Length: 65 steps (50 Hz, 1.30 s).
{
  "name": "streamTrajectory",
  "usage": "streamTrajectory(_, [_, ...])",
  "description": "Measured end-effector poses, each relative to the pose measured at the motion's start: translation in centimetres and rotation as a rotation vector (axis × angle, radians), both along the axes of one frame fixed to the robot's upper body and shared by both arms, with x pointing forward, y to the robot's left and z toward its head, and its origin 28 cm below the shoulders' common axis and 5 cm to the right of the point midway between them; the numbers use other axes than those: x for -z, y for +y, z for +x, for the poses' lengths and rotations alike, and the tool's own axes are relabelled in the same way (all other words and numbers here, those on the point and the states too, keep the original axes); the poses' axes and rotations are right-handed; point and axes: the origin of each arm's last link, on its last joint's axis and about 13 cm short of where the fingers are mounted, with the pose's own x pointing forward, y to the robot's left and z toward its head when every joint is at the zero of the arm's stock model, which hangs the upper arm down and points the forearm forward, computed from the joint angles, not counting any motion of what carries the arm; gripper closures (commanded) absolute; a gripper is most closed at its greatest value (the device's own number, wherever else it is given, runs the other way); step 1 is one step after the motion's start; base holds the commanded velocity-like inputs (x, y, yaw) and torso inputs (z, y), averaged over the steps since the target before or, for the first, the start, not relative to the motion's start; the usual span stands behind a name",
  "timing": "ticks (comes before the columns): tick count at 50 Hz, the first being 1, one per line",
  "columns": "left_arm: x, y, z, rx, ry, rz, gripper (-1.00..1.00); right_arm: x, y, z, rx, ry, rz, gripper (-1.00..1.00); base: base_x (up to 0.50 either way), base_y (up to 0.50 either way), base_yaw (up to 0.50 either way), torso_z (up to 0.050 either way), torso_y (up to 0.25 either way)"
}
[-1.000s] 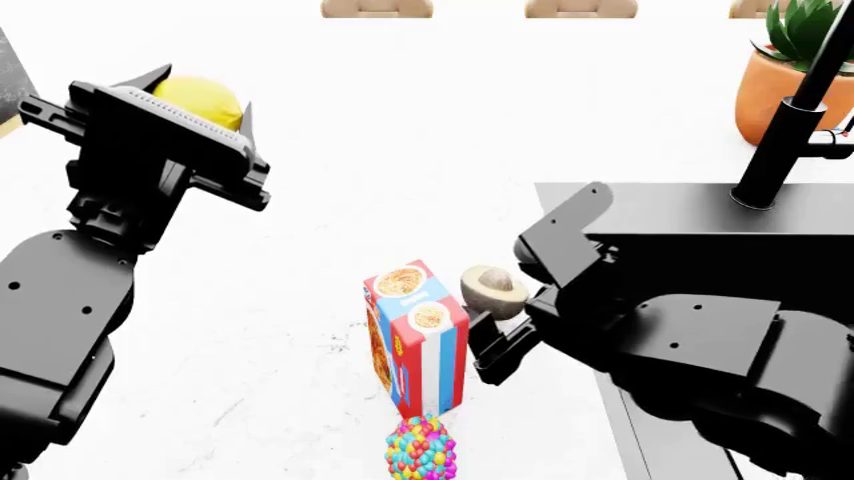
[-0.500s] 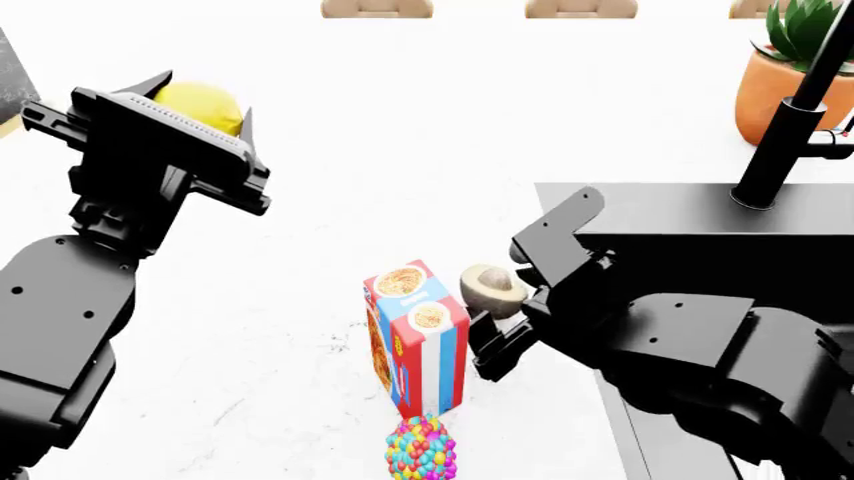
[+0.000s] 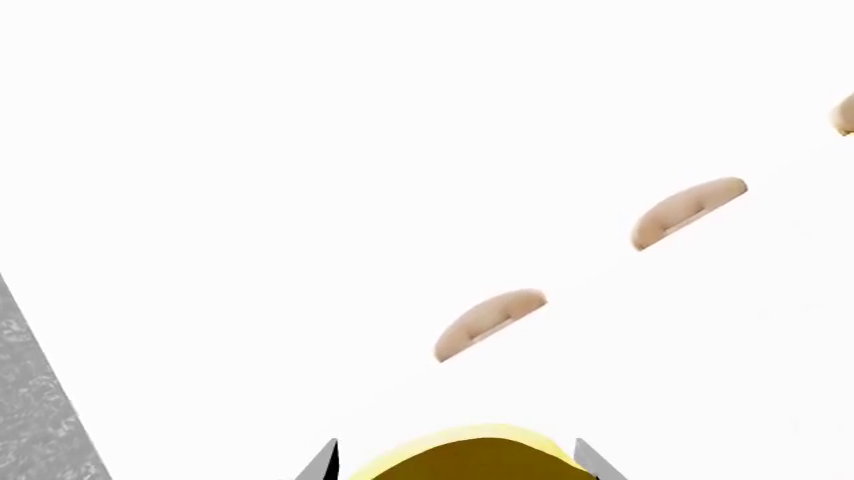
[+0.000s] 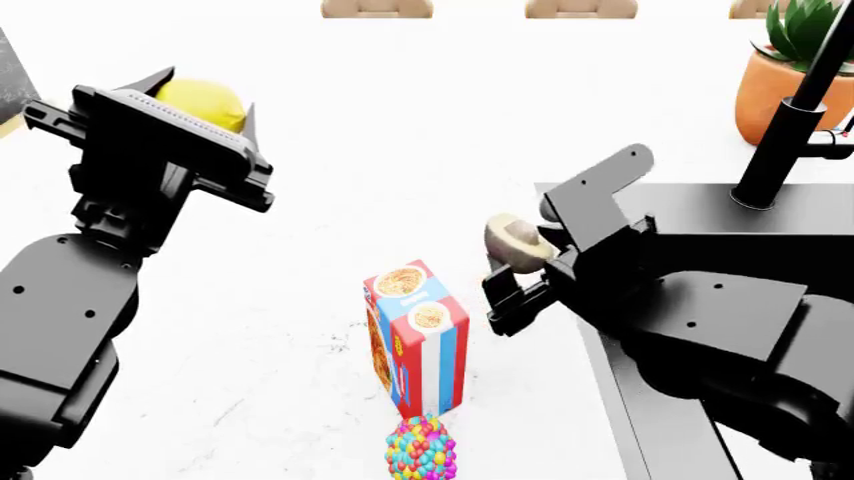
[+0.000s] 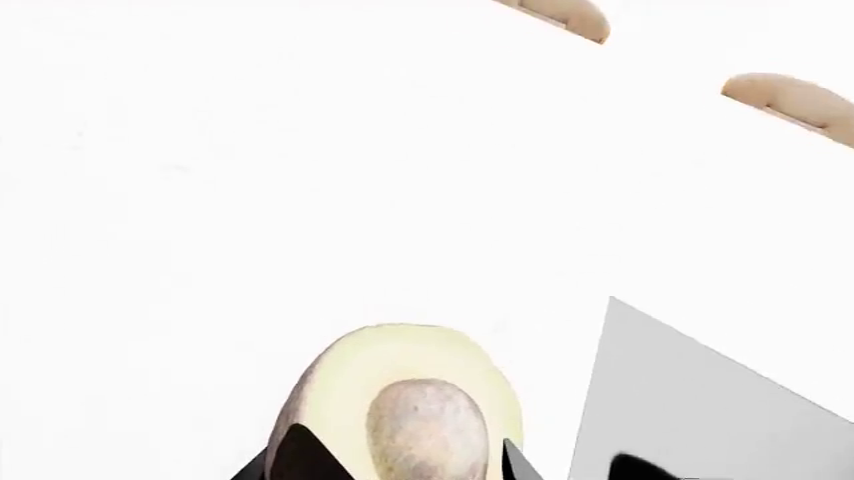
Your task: Pick up the fruits and vegetables and place them in the sink. Turn on the sink faucet to wash them. Then turn the sink off and put them in the tray.
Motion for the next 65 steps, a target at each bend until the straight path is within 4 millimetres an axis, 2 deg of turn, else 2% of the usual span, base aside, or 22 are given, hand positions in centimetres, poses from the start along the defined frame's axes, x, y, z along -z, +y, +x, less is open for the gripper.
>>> streamTrajectory(13, [-0.1, -0.2, -0.2, 0.009, -0.002, -0.015, 1.00, -3.1, -0.8, -0.8, 0.106, -0.208, 0.095, 1.00, 0.00, 0.00, 0.00, 0.000, 0.247])
streamTrajectory(19, [-0.3, -0.4, -0.4, -0.004, -0.003, -0.034, 1.00, -4.4, -1.2, -1.7, 0.148, -0.284, 0.142, 1.00, -0.05, -0.03, 0.00, 0.000, 0.000])
streamTrajectory(29, [-0.6, -0.7, -1.0, -0.057, -0.021, -0.037, 1.00, -5.8, -1.7, -3.2, 0.195, -0.362, 0.211, 1.00, -0.50, -0.01, 0.00, 0.000, 0.000])
streamTrajectory(56, [-1.0, -1.6, -2.6, -0.055, -0.044, -0.052, 1.00, -6.0, -1.7, -4.9, 0.214, -0.422, 0.262, 1.00, -0.50, 0.00, 0.00, 0.000, 0.000])
streamTrajectory(65, [-1.0, -1.7, -2.8, -0.052, -0.050, -0.061, 1.00, -5.9, -1.5, -5.3, 0.206, -0.443, 0.263, 1.00, 0.00, -0.28, 0.00, 0.000, 0.000])
